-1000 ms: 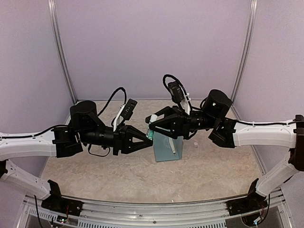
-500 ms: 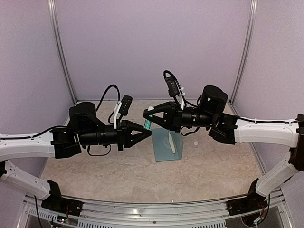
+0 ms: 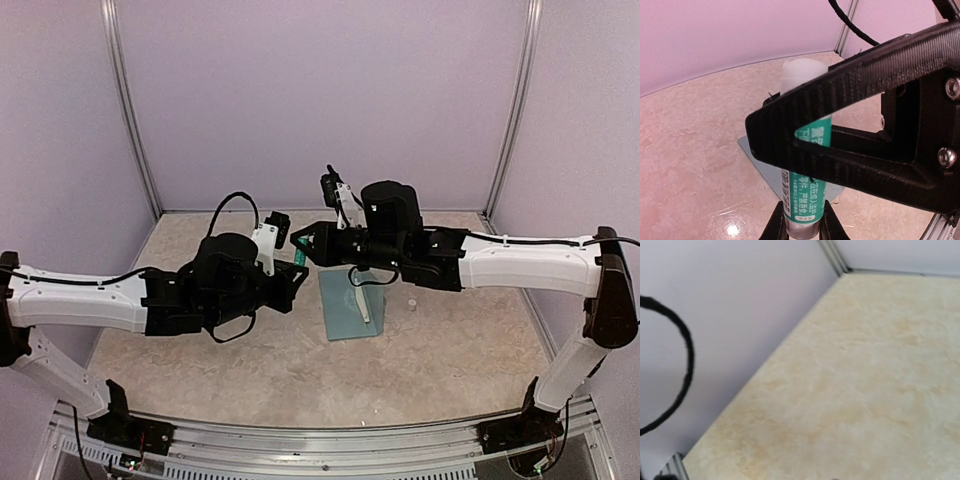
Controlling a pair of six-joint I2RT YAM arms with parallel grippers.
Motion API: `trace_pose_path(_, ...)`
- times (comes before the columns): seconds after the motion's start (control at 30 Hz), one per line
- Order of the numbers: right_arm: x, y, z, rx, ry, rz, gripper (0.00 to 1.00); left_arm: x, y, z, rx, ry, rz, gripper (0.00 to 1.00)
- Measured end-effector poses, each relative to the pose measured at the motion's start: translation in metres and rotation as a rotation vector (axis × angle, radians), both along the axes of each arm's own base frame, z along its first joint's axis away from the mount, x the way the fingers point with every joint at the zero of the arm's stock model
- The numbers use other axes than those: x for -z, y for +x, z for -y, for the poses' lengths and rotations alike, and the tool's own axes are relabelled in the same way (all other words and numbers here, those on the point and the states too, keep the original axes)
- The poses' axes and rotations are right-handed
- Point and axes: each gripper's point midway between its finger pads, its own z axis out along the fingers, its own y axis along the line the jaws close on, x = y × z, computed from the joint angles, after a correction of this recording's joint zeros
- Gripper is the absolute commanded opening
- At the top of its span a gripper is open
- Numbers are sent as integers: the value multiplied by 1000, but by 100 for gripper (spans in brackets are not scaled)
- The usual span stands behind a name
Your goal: Place the letter into the envelope and seal it
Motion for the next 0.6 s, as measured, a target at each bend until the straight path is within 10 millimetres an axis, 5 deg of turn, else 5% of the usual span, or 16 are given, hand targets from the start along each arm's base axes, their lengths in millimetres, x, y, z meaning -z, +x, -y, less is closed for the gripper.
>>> trace_pose_path(0.13,1,0,3,18,-4,4,38,0,0,3,-10,4,2,0)
trace_pose_path(0.33,-17,-12,38,9,48,73,71,-18,-16,14,145,-108,-34,0)
trace_pose_path(0.6,-49,-52,53,-237,199,199,79,-47,-40,16,396,-267,-66,0)
